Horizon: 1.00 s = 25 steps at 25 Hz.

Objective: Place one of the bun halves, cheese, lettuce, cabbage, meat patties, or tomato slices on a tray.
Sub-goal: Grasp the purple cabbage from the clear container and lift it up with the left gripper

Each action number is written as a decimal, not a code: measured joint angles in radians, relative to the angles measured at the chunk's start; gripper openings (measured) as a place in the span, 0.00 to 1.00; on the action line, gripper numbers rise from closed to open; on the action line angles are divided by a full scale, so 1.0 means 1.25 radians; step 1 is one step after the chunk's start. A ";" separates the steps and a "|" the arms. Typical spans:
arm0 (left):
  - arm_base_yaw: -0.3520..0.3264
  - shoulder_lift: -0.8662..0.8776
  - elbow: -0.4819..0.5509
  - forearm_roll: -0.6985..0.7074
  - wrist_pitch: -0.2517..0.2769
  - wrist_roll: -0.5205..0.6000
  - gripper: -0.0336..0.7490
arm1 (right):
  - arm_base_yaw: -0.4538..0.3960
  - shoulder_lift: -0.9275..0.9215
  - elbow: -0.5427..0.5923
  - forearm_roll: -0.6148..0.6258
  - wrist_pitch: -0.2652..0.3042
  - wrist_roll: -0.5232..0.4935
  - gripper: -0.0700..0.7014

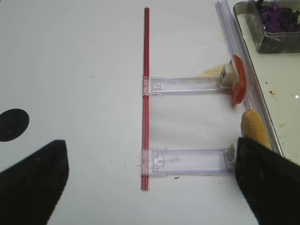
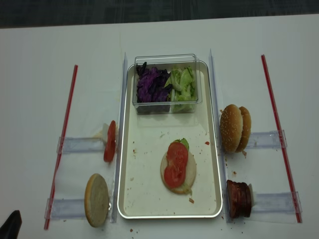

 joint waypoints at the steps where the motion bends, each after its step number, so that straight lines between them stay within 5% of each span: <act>1: 0.000 0.000 0.000 0.000 0.000 0.000 0.90 | 0.000 0.000 0.000 0.000 0.000 0.000 0.99; 25: 0.000 0.000 0.000 0.000 0.000 0.000 0.90 | 0.000 0.000 0.000 0.000 0.000 0.000 0.99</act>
